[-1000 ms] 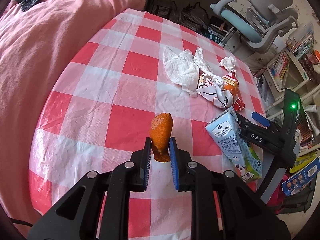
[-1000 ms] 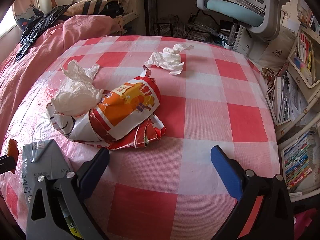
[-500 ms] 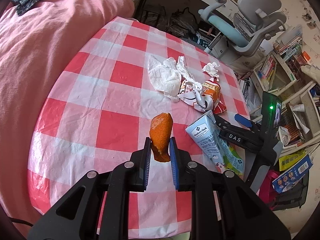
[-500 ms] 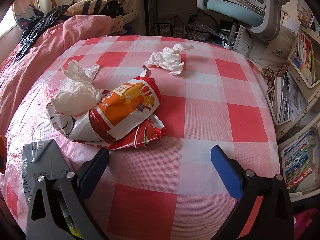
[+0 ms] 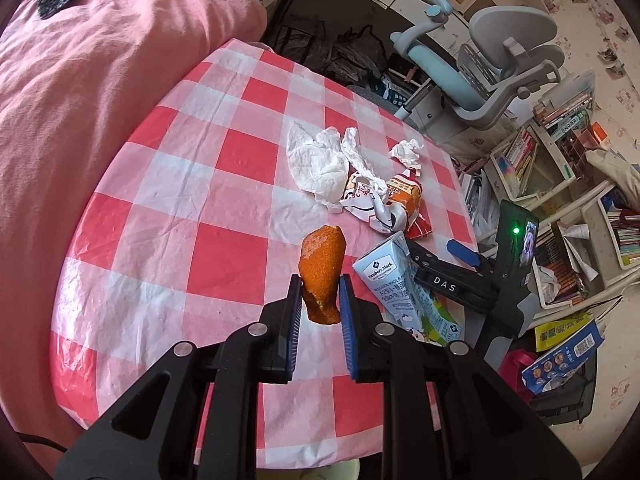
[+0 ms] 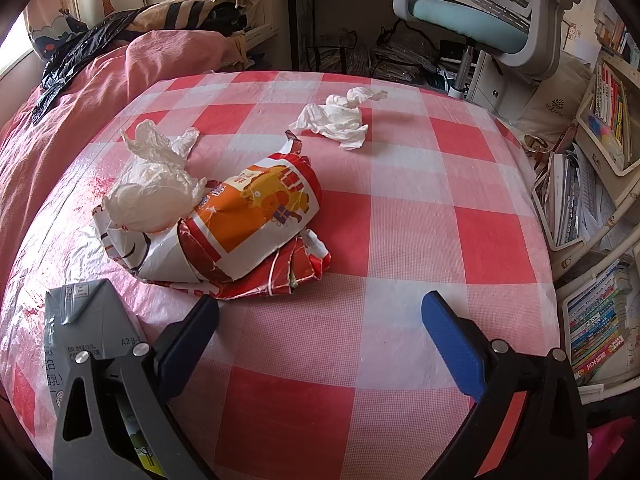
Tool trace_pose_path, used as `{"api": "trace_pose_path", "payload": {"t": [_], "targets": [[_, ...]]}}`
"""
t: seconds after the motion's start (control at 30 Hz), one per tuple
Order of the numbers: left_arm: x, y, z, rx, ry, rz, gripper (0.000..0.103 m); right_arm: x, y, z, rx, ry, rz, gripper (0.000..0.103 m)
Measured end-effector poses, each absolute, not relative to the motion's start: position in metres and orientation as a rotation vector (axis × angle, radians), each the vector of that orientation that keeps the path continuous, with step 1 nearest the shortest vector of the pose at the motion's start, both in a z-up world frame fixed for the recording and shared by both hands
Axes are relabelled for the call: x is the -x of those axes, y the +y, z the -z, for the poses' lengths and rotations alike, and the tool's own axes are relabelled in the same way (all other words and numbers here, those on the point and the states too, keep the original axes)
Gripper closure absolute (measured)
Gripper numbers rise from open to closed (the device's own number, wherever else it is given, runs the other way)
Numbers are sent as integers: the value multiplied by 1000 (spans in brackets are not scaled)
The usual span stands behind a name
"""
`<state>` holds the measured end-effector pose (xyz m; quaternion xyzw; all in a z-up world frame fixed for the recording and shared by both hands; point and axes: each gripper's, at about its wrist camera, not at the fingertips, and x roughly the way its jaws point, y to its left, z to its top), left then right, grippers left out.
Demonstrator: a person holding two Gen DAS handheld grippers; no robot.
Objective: Collect trash
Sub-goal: 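Hold the orange piece in the left tool and carton in the right tool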
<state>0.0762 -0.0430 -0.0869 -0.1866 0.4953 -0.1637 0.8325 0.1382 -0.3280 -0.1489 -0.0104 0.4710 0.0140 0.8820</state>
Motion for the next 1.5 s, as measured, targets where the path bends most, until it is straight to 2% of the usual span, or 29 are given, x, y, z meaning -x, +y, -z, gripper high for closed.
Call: {"api": "trace_pose_path", "payload": {"t": [0.4,1.5], "targets": [[-76,-41,88,424,1054,356,86,-139,-328,149,22,981,-29,6],[-74,-54,93,280,1050,308,86,-139,-328,149,22,981,-28,6]]}}
